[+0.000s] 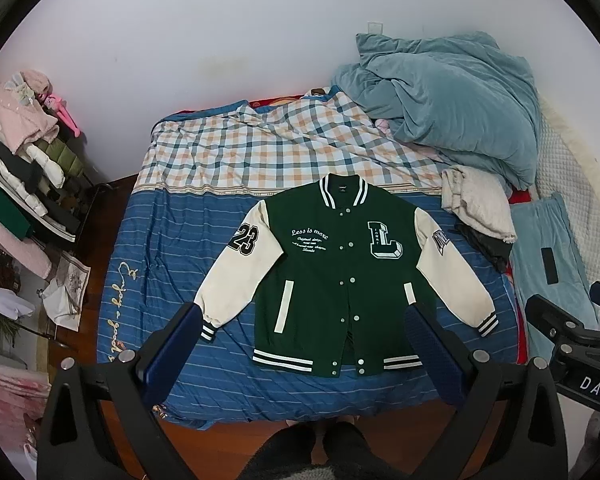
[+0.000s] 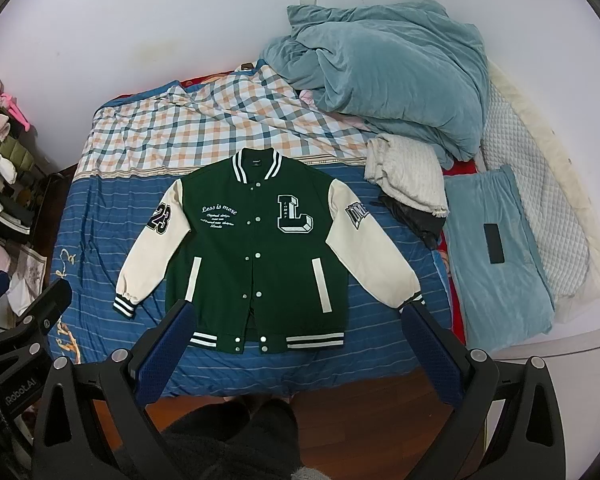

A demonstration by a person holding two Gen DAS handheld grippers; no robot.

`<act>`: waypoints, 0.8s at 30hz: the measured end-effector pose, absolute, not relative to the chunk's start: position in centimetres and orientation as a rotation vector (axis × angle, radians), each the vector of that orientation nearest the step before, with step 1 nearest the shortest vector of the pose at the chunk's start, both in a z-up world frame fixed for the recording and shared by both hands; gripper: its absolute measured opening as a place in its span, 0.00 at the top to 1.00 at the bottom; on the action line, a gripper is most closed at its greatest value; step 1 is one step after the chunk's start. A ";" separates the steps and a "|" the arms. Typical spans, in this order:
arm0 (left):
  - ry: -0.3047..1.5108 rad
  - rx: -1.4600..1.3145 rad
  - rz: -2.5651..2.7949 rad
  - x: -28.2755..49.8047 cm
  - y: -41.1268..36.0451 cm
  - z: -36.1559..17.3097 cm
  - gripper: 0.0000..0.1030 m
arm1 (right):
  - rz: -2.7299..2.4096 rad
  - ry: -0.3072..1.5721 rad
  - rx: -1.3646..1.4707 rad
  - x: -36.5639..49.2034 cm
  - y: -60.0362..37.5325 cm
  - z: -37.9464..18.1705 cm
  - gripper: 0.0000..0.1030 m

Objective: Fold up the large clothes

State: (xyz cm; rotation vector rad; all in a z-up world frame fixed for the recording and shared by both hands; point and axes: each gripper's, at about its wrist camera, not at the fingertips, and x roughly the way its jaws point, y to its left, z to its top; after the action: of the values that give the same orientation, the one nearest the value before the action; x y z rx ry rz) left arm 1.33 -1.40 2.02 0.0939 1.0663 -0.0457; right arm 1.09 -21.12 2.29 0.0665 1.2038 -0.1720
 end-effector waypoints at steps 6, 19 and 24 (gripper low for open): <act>1.062 0.095 -0.047 1.6 -1.5 2.3 0.00 | -0.172 1.200 0.066 1.0 -21.2 2.3 0.00; 1.057 0.095 -0.046 1.6 -1.5 2.4 0.00 | -0.170 1.193 0.061 1.9 -21.1 3.6 0.00; 1.070 0.090 -0.041 1.6 -1.6 2.5 0.00 | -0.172 1.191 0.061 1.8 -21.0 3.5 0.00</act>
State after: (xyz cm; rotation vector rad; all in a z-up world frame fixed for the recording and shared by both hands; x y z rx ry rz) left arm 1.56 -1.57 2.49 0.0899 1.0703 -0.0411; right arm 1.76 -21.00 3.46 0.0612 1.1906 -0.1721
